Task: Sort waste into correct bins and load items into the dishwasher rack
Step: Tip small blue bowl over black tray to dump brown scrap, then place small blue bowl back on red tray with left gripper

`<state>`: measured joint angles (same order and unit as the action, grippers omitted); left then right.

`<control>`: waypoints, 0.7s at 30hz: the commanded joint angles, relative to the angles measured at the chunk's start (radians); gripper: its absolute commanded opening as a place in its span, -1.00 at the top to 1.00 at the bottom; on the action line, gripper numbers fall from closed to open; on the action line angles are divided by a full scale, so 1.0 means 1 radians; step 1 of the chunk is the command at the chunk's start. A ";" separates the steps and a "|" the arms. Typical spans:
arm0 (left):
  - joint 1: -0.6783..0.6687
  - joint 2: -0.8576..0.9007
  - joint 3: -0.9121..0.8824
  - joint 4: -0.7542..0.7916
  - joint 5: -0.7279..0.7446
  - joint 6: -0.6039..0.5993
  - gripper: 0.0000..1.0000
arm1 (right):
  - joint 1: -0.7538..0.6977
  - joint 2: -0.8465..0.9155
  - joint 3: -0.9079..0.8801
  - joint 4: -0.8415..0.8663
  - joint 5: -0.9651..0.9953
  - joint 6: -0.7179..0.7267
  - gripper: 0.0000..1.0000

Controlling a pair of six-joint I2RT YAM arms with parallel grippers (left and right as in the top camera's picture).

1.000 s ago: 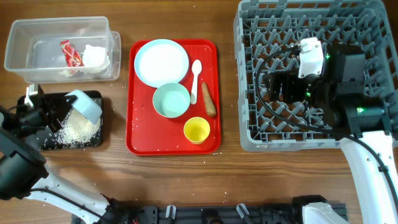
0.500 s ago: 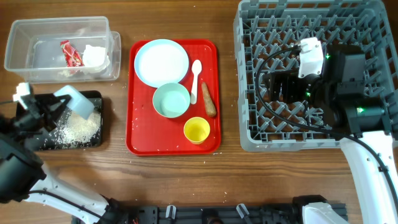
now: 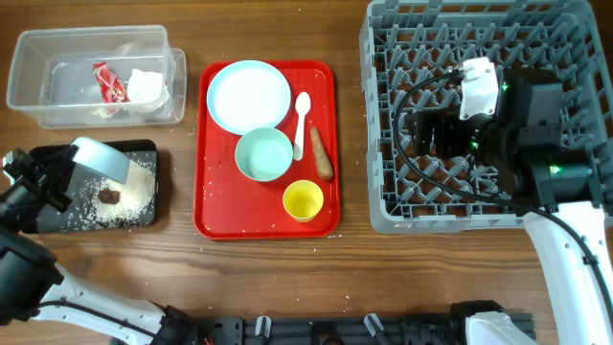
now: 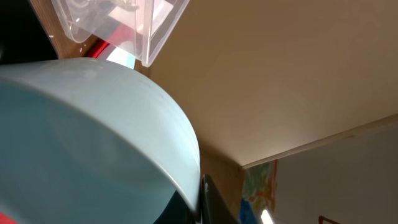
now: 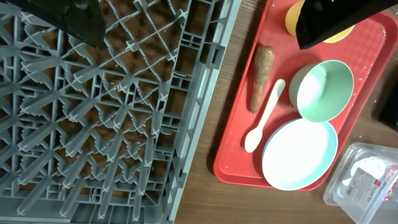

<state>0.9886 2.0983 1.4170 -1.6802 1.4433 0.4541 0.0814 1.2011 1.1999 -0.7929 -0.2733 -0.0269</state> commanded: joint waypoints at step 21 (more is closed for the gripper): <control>-0.962 -0.338 0.007 0.350 -1.049 -0.703 0.92 | 0.000 0.007 0.017 0.014 -0.013 0.053 -0.99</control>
<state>0.0895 1.7916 1.4204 -1.3396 0.7082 0.0113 0.0814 1.2011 1.1999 -0.7807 -0.2733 0.0223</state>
